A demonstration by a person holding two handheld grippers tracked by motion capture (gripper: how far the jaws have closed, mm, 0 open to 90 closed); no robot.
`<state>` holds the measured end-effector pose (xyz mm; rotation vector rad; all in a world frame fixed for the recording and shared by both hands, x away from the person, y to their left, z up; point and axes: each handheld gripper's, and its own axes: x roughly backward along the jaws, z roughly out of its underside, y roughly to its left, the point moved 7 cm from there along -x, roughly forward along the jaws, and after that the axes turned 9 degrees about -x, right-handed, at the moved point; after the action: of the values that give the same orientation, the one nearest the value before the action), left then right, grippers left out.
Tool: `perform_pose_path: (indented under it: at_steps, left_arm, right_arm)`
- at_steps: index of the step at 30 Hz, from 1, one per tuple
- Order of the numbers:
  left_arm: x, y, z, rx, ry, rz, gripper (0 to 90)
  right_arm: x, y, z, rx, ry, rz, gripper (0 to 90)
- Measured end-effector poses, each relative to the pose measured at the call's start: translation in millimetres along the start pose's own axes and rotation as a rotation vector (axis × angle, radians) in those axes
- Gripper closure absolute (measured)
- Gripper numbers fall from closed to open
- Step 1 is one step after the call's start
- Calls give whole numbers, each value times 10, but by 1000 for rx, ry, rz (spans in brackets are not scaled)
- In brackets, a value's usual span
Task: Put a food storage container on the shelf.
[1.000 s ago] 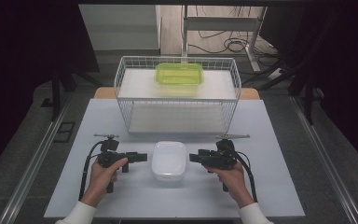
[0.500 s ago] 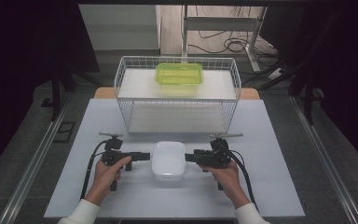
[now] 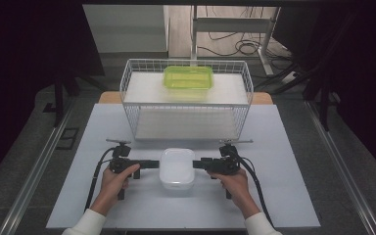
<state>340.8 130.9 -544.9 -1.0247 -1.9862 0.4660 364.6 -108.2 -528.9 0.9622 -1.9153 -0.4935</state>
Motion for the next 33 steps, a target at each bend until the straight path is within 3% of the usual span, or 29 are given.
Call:
perform_pose_path:
  at_steps: [18, 25, 33]
  left_arm:
    - [-117, -14, 8, 32, 10, 89, 514]
    - [-153, -37, 50, 29, 38, 138, 643]
    - [-130, -50, 54, 49, 35, 147, 694]
  right_arm:
    - [-91, -15, 73, -60, 47, -31, 565]
    - [-112, -8, 101, -98, 62, -46, 623]
    - [-101, -9, 109, -160, 53, -62, 667]
